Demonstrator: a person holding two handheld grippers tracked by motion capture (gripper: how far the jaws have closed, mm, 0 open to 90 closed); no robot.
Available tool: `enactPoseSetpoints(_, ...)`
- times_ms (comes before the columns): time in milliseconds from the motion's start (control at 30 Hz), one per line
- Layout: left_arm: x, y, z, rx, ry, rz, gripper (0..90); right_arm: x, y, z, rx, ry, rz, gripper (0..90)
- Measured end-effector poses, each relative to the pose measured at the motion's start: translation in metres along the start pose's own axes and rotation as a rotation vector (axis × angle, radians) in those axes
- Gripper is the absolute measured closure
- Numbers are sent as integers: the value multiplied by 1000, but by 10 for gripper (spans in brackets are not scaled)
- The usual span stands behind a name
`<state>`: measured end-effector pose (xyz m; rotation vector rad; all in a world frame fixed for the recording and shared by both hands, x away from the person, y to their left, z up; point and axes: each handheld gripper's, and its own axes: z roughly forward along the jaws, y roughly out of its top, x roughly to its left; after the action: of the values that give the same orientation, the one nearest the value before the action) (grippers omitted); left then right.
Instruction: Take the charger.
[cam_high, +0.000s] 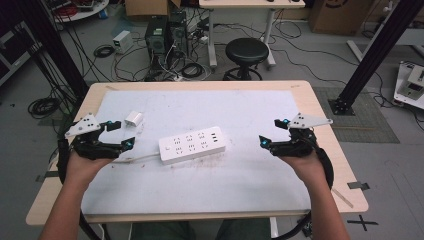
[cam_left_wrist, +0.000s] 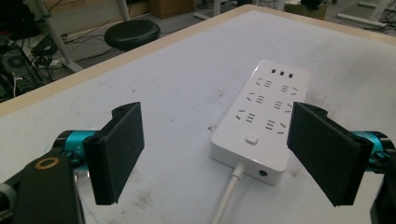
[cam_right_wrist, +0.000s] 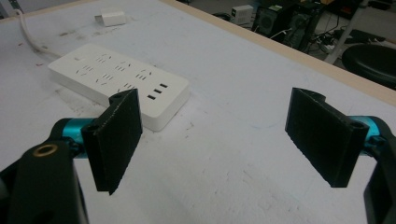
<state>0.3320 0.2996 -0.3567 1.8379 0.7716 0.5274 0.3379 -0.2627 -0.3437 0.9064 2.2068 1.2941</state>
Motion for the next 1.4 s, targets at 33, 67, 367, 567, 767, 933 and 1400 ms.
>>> enactPoseSetpoints(33, 1, 0, 1, 0, 6, -4, 188, 1, 0, -1, -3, -1, 4, 191)
enactPoseSetpoints(67, 2, 1, 2, 2, 8, -4, 189, 1, 0, -1, -6, -1, 5, 191)
enactPoseSetpoints(367, 14, 4, 14, 30, 45, -26, 189, 0, -1, -3, -7, -4, -2, 191)
enactPoseSetpoints(567, 37, 7, 32, 37, 114, -51, 189, 1, -2, -2, -4, -9, -11, 191)
enactPoseSetpoints(767, 70, 5, 59, 84, 171, -108, 191, 3, 1, 6, 15, -11, -17, 191)
enactPoseSetpoints(933, 96, -8, 78, 142, 191, -179, 192, 5, 0, 10, 20, -10, -18, 191)
enactPoseSetpoints(1400, 124, -39, 115, 245, 224, -225, 191, 5, -10, 13, 40, -16, -11, 191)
